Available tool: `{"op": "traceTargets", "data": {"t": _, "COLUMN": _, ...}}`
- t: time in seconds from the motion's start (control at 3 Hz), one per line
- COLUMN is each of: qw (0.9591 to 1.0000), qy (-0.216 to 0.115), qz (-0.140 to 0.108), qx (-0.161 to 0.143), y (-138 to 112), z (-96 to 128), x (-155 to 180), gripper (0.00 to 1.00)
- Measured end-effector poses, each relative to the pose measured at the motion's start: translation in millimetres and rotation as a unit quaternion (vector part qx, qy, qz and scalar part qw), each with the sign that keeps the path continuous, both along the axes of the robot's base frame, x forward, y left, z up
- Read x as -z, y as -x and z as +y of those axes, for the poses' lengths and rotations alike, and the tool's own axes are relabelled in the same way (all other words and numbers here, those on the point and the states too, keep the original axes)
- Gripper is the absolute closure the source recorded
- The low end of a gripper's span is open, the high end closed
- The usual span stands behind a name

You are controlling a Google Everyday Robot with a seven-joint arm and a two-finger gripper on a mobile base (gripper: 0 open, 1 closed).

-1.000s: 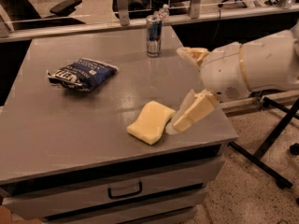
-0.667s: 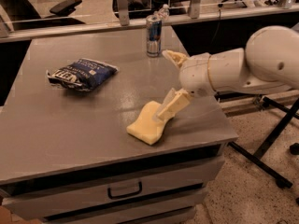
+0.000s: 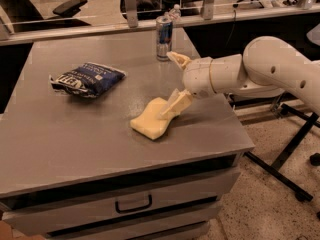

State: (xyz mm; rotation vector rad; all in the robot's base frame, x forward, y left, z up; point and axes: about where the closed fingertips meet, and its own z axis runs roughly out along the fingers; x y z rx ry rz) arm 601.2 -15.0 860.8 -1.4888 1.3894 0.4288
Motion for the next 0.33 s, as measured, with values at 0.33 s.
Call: {"op": "traceTargets", "data": {"t": 0.33, "qw": 1.0, "qy": 0.0, "qz": 0.0, "qx": 0.0, "y": 0.0, "z": 0.1, "x": -0.1, "gripper": 0.0}}
